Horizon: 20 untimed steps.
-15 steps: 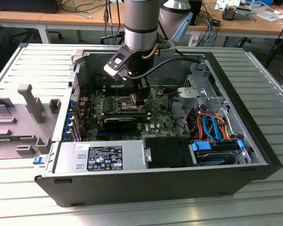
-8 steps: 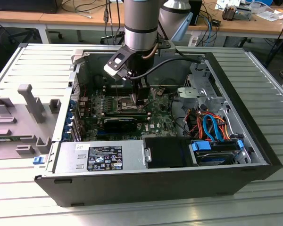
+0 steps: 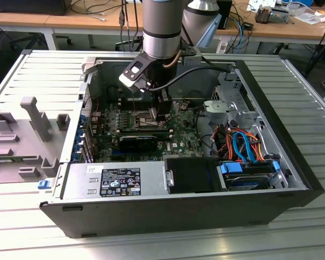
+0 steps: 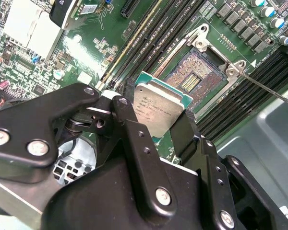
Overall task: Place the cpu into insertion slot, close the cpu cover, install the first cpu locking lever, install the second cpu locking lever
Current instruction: 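Place the cpu into insertion slot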
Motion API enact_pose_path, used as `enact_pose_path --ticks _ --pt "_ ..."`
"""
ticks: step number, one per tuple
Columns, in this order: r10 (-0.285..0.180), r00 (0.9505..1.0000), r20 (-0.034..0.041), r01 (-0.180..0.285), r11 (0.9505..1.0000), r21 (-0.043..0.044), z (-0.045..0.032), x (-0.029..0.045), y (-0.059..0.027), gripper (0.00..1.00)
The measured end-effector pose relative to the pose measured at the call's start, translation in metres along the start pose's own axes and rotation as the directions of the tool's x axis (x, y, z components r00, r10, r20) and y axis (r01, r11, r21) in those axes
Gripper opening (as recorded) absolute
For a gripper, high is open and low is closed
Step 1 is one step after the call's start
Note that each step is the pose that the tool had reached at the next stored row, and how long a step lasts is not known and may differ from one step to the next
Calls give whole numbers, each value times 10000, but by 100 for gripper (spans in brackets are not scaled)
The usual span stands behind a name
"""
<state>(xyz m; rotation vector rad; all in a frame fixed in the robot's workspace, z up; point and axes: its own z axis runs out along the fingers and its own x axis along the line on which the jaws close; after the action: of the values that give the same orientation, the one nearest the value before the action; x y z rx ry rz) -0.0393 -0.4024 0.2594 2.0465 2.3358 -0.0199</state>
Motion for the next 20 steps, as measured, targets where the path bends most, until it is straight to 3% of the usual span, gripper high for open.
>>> enact_pose_path --ticks 20 --pt "234 9997 3 -234 9997 8 1 0 0 54"
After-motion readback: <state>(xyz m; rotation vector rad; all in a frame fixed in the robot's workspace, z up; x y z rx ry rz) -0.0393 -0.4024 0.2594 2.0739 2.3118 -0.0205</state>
